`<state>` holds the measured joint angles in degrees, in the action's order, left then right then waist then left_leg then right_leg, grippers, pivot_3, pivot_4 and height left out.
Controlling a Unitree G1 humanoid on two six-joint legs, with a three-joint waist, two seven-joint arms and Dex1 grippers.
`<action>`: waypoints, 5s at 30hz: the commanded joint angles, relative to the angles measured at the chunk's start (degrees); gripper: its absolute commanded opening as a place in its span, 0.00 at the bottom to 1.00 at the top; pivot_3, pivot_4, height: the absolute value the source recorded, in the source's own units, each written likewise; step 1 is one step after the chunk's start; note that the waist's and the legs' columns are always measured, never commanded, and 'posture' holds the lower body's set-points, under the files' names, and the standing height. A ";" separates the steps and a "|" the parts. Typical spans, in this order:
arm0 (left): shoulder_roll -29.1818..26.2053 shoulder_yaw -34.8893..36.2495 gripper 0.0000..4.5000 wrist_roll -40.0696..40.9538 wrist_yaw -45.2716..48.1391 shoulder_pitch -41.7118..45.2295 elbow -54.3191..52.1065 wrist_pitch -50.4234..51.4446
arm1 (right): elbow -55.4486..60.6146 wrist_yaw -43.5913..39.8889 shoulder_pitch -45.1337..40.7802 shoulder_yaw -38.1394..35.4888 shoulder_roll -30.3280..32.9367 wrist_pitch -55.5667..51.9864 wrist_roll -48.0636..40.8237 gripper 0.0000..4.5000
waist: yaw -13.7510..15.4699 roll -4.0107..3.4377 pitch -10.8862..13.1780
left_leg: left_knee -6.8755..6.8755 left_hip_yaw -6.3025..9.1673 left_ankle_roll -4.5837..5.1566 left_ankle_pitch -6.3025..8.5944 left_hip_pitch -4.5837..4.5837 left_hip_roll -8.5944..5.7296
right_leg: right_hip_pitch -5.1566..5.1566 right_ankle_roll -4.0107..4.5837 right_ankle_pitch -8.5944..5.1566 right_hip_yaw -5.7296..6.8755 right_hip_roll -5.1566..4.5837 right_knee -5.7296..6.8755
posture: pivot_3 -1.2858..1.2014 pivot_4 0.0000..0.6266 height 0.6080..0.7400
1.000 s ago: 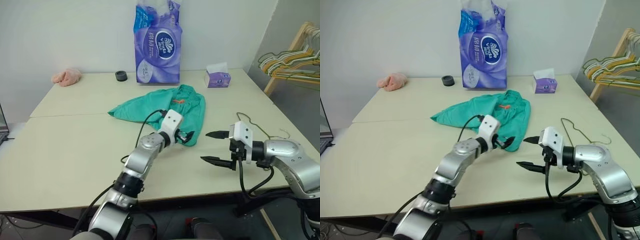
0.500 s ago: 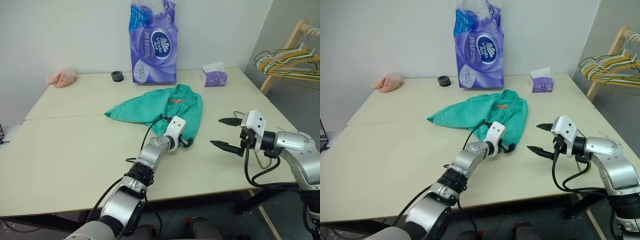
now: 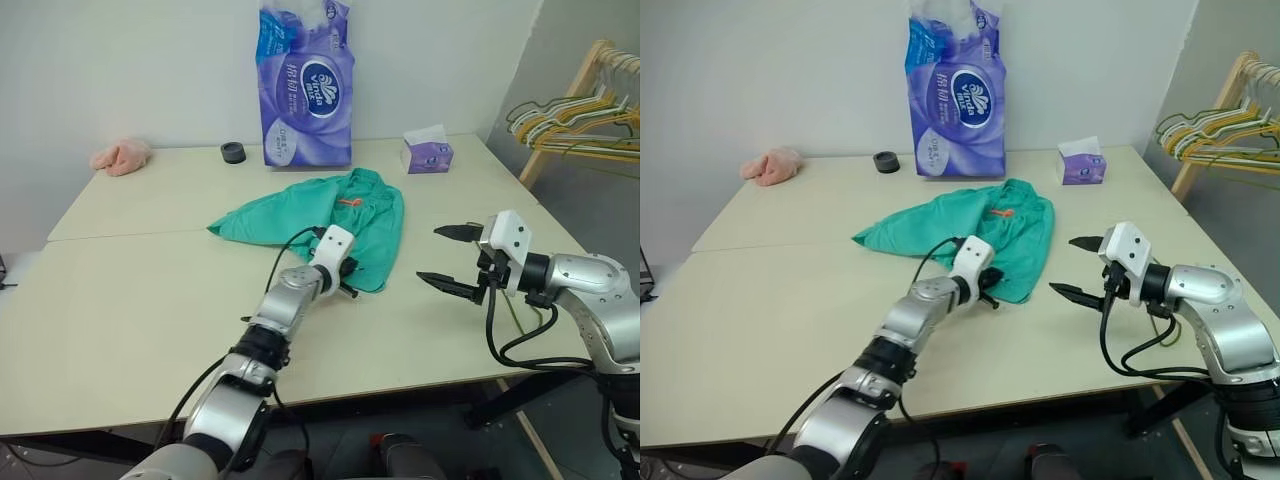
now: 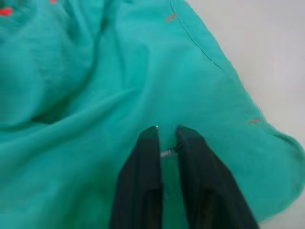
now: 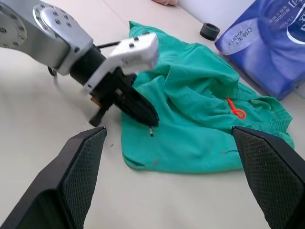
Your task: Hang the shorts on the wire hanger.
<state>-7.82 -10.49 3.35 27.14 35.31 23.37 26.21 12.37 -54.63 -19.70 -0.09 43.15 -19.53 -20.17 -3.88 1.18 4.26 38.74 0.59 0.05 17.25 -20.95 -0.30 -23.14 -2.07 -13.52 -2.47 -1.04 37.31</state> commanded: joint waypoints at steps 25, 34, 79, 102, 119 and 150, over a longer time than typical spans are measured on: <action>2.34 -2.15 0.75 6.79 -0.53 -3.04 -15.75 10.74 | -0.68 -8.15 -0.98 2.93 6.48 -1.12 2.75 1.00 | 2.28 -0.08 0.10 | 0.13 0.14 0.08 0.04 0.11 -0.14 | 0.48 -0.12 0.15 0.20 -0.17 -0.32 | 0.47 0.08 1.00; 11.04 -2.99 0.94 0.38 -6.21 9.30 11.07 2.28 | 4.89 -5.84 1.42 1.14 6.14 -3.93 1.39 1.00 | -0.82 -0.14 0.07 | 0.05 0.14 0.07 0.04 0.12 -0.16 | 0.41 -0.26 -0.04 0.14 0.04 -0.32 | 0.45 0.08 1.00; -42.48 0.71 0.01 8.09 33.90 -34.77 -30.34 -1.35 | 0.72 -3.96 -6.74 6.77 -3.84 -4.90 2.42 1.00 | -1.97 -0.47 0.15 | -0.44 0.16 0.02 0.08 0.62 0.27 | 0.56 0.08 -0.34 0.08 -0.09 -0.22 | 0.48 0.10 1.00; -44.47 9.16 0.01 6.81 34.44 -41.81 -21.86 -20.63 | -14.60 -2.45 -14.87 17.47 -11.31 5.01 17.26 1.00 | -1.07 -0.62 0.30 | -0.81 0.15 0.01 0.08 1.12 0.70 | 0.79 0.58 -0.49 0.19 -0.03 -0.06 | 0.48 0.09 1.00; -41.16 9.38 0.01 5.49 29.68 -42.61 -23.17 -20.71 | -13.11 -7.42 -12.23 26.71 -5.96 35.59 30.68 1.00 | -0.79 -1.00 0.43 | -0.78 0.12 0.00 0.08 1.25 0.66 | 0.90 0.48 -0.51 0.24 0.20 -0.05 | 0.48 0.10 1.00; -45.91 16.33 0.00 14.13 33.78 -6.92 -25.28 -11.52 | -8.35 -4.53 -26.31 10.88 -11.07 5.73 21.70 0.00 | -0.82 -0.03 1.07 | -0.45 0.44 -0.13 0.00 -0.14 0.49 | -0.45 0.82 -0.31 0.39 0.07 0.61 | 0.48 0.08 1.00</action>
<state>-52.61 3.90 16.00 59.70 26.36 -0.34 13.96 -1.03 -55.31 -44.33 13.33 31.04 -8.75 6.39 -4.70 1.15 5.33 38.25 0.99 -0.08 17.25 -21.01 0.15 -23.54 -1.27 -13.85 -2.11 -1.05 37.91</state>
